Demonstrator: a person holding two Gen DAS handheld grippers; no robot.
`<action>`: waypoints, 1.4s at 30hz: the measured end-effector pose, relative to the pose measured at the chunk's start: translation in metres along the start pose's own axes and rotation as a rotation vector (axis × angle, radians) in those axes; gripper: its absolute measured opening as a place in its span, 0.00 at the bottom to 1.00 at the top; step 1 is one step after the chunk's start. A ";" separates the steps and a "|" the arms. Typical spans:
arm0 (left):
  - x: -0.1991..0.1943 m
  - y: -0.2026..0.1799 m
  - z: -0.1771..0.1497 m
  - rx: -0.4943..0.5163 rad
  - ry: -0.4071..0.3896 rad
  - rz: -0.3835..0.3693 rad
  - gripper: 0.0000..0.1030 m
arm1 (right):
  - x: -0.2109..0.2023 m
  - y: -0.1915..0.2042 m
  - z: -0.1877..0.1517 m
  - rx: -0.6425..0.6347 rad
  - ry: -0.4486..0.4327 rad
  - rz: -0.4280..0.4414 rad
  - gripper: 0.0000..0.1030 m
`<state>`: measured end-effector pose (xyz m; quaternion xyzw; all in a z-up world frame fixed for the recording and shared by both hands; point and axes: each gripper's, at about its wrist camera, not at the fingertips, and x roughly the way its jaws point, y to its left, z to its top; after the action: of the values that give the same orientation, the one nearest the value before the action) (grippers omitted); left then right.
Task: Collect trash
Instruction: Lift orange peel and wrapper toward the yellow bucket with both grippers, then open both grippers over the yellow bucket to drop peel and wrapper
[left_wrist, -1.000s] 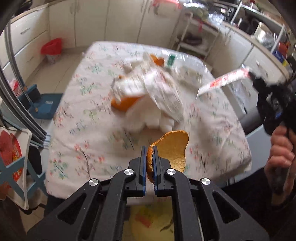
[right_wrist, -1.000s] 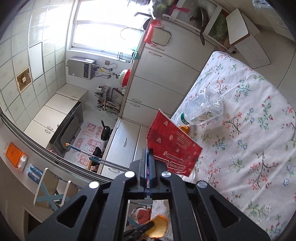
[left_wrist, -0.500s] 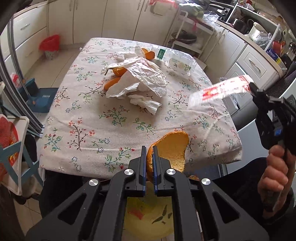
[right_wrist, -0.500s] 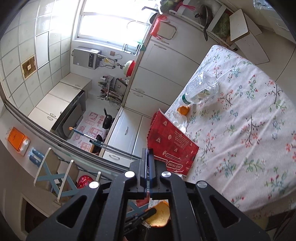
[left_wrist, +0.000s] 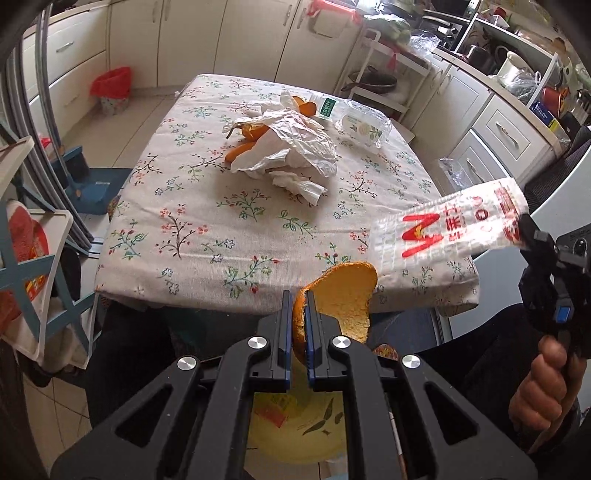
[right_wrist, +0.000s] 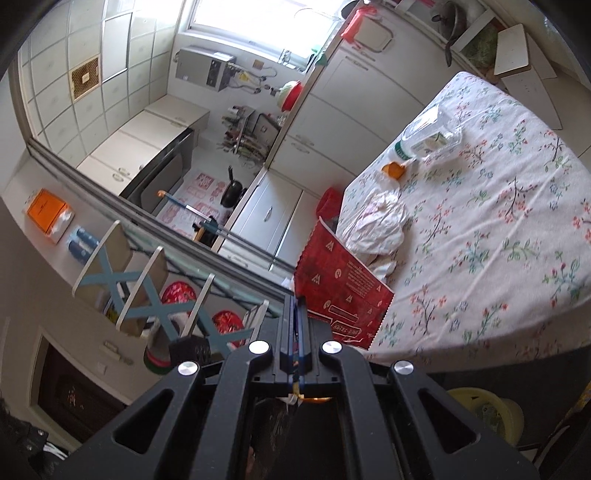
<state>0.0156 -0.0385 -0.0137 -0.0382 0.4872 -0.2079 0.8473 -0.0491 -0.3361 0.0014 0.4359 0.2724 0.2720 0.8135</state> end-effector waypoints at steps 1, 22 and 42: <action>-0.002 -0.001 -0.002 0.001 -0.004 0.002 0.05 | -0.001 0.002 -0.004 -0.007 0.013 0.009 0.02; -0.034 -0.012 -0.044 0.036 -0.028 0.010 0.05 | -0.015 0.009 -0.081 -0.013 0.197 -0.004 0.02; -0.022 -0.024 -0.085 0.080 0.069 0.039 0.06 | -0.006 0.004 -0.108 -0.039 0.317 -0.129 0.02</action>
<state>-0.0731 -0.0407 -0.0341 0.0124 0.5083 -0.2118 0.8347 -0.1282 -0.2775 -0.0446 0.3533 0.4193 0.2895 0.7846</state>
